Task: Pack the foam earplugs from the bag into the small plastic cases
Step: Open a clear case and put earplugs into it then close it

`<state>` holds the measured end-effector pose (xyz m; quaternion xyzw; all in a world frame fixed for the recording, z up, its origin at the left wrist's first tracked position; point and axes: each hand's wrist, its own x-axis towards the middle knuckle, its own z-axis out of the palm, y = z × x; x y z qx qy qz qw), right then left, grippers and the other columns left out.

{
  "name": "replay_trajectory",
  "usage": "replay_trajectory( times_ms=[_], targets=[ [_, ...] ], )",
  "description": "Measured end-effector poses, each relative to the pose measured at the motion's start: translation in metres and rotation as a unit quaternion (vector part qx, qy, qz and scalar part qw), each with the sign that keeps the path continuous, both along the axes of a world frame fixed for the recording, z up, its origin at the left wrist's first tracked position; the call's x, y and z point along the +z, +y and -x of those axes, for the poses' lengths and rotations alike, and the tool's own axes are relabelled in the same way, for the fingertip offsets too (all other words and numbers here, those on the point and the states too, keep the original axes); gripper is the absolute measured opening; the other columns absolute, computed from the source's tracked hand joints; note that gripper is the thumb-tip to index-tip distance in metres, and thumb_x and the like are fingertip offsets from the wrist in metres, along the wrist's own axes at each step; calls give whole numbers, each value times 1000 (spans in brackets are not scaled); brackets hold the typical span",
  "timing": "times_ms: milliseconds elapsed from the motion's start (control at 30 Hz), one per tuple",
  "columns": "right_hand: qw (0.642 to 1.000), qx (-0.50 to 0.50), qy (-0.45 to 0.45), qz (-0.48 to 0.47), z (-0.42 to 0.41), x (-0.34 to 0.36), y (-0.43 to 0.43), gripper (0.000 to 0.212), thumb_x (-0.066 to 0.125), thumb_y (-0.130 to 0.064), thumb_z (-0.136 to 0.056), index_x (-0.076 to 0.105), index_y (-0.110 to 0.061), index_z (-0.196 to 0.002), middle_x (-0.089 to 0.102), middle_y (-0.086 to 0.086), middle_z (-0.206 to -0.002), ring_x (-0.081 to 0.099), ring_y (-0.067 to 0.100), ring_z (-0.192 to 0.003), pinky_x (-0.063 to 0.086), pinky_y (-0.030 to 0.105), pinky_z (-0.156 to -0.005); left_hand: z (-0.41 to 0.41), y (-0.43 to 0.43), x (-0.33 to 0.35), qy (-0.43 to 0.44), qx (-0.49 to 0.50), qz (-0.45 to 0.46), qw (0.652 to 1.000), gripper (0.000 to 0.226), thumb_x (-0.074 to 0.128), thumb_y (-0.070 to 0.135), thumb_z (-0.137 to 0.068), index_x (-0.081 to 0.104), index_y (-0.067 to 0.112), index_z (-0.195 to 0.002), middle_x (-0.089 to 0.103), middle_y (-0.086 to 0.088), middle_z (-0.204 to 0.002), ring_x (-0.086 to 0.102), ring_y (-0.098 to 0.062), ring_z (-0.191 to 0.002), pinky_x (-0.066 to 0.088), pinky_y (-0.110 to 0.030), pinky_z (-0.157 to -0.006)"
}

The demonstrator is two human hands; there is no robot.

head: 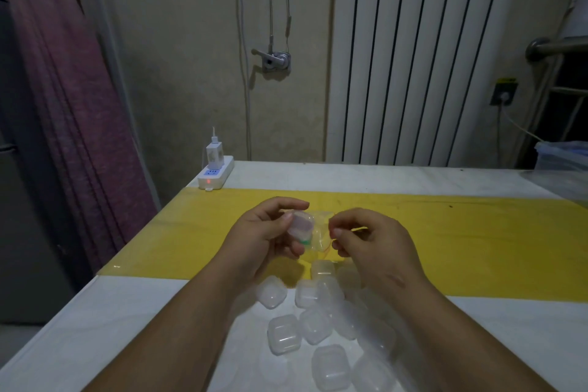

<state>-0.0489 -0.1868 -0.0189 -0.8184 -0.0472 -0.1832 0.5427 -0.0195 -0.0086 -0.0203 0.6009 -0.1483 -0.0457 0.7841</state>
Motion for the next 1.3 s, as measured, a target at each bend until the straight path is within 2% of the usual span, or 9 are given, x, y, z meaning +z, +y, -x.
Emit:
replay_trajectory(
  times_ms=[100, 200, 367, 633, 800, 900, 1000, 1167, 1300],
  targets=[
    [1000, 10, 26, -3, 1, -2, 2, 28, 64, -6, -81, 75, -30, -71, 73, -7, -70, 70, 14, -69, 59, 44, -76, -3, 0, -2, -30, 32, -41, 998, 23, 50, -2, -93, 68, 10, -99, 63, -16, -92, 53, -22, -69, 45, -27, -57],
    [998, 26, 32, -40, 1, -2, 3, 28, 63, -5, -80, 76, -28, -70, 74, -3, -70, 70, 19, -69, 59, 47, -76, -2, -1, -3, -31, 17, -12, 999, 18, 55, -4, -89, 64, 6, -100, 61, -17, -89, 57, -25, -79, 54, -28, -64],
    [994, 57, 33, -82, 3, -1, 4, 15, 71, -20, -86, 76, -17, -72, 71, 5, -66, 64, 14, -60, 58, 43, -70, -1, -1, -4, -30, -20, 13, 999, 30, 66, -6, -82, 60, 6, -108, 64, -17, -84, 63, -29, -70, 58, -34, -67],
    [991, 49, 42, -120, 1, -3, 1, 15, 66, -10, -90, 76, -10, -78, 69, 6, -65, 62, 13, -60, 57, 32, -63, 1, -3, -4, -44, -12, -69, 997, 43, 70, -12, -76, 66, 8, -114, 68, -13, -89, 69, -25, -76, 58, -33, -72],
    [962, 96, 99, -235, 1, 0, 5, 16, 60, 0, -90, 74, 2, -81, 67, 9, -67, 60, 18, -61, 51, 30, -61, 1, -5, -2, -57, 20, -64, 996, 43, 67, -16, -78, 61, 2, -116, 68, -17, -92, 68, -22, -78, 60, -35, -74],
    [970, 108, 87, -199, 1, -3, 6, 18, 67, -11, -89, 75, 1, -79, 65, 9, -66, 58, 17, -62, 50, 31, -61, 0, -4, -3, -82, 25, -107, 991, 43, 77, -6, -74, 64, 9, -112, 69, -12, -90, 66, -21, -78, 59, -38, -79],
    [979, 96, 66, -169, 0, -6, 4, 19, 68, -14, -89, 75, -3, -75, 65, 7, -65, 56, 16, -62, 50, 32, -62, -1, -5, -5, -126, 82, -182, 972, 38, 83, 10, -68, 70, 19, -102, 71, -5, -90, 66, -14, -80, 57, -29, -74],
    [984, 89, 57, -145, -2, -8, 4, 23, 67, -18, -91, 75, -4, -75, 65, 4, -65, 57, 13, -61, 51, 32, -63, -1, -9, -5, -162, 137, -196, 957, 38, 84, 3, -70, 72, 20, -101, 73, 1, -88, 66, -9, -74, 55, -23, -72],
    [986, 90, 55, -126, -1, -8, 5, 23, 66, -19, -91, 75, -8, -73, 64, 2, -62, 56, 13, -59, 51, 30, -61, -1, -8, -6, -202, 156, -251, 934, 35, 84, 10, -70, 74, 23, -100, 71, 0, -88, 68, -12, -77, 57, -31, -75]
  ],
)
